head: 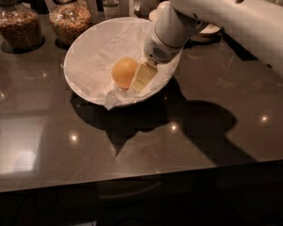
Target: Pick orange from white bowl
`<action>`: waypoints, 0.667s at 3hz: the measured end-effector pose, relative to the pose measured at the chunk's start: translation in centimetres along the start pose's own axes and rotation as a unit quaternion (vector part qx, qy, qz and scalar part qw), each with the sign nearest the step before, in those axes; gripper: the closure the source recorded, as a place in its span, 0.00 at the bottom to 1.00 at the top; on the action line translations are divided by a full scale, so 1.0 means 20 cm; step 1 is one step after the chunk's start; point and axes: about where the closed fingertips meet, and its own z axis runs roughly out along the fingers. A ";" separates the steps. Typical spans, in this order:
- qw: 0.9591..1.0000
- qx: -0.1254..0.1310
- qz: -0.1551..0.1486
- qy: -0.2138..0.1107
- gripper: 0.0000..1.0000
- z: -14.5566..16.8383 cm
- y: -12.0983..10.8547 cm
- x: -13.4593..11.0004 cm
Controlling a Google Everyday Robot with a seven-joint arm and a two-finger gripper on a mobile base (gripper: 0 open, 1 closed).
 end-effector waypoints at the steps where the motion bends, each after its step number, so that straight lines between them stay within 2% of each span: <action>1: 1.000 0.025 -0.004 0.001 0.22 -0.04 -0.03 0.00; 2: 0.999 0.034 -0.016 -0.006 0.22 -0.06 -0.05 -0.04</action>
Offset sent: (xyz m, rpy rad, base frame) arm 0.0159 -0.0008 0.0225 -0.0053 -0.1129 0.0082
